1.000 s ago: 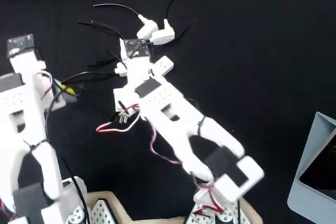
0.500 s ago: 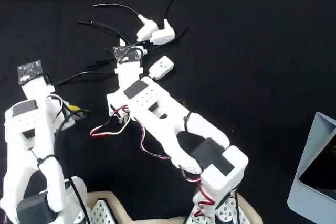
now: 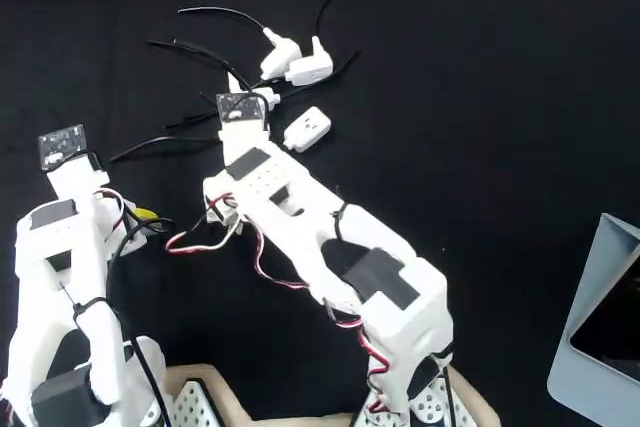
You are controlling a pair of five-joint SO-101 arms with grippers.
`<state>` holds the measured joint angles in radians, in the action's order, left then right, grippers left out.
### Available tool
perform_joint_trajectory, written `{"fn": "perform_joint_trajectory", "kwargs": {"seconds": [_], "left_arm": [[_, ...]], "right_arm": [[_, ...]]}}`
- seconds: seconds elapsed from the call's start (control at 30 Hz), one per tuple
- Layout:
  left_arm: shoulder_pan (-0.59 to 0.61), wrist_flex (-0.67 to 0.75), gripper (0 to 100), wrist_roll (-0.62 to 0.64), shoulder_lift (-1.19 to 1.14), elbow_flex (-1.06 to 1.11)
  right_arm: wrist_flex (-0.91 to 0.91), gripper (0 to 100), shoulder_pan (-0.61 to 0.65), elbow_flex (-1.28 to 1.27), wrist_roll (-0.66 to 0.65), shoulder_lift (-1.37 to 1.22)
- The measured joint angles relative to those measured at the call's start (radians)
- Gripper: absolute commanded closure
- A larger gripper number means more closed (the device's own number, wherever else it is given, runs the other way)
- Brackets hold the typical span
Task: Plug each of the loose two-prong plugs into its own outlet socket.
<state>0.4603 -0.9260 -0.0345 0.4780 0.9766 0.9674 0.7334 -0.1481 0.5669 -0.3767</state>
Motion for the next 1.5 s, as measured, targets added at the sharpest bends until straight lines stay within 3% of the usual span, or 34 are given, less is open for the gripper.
{"fn": "perform_joint_trajectory", "kwargs": {"seconds": [0.13,0.53,0.7,0.9,1.13,1.5], "left_arm": [[0.0,0.0,69,0.0,0.0,0.0],[0.0,0.0,69,0.0,0.0,0.0],[0.0,0.0,69,0.0,0.005,0.002],[-0.029,0.0,69,0.0,0.012,0.002],[-0.095,0.0,69,0.057,0.012,-0.069],[-0.299,0.0,69,0.172,0.012,-0.183]], "right_arm": [[0.025,96.1,0.0,0.015,0.0,-0.003],[0.025,98.7,-0.002,0.017,-0.006,-0.006],[0.078,98.7,-0.002,0.015,-0.147,0.035],[0.04,98.7,0.0,-0.144,-0.276,0.275],[-0.143,98.7,-0.012,-0.482,-0.368,0.655],[-0.327,98.7,-0.054,-0.824,-0.384,1.12]]}}
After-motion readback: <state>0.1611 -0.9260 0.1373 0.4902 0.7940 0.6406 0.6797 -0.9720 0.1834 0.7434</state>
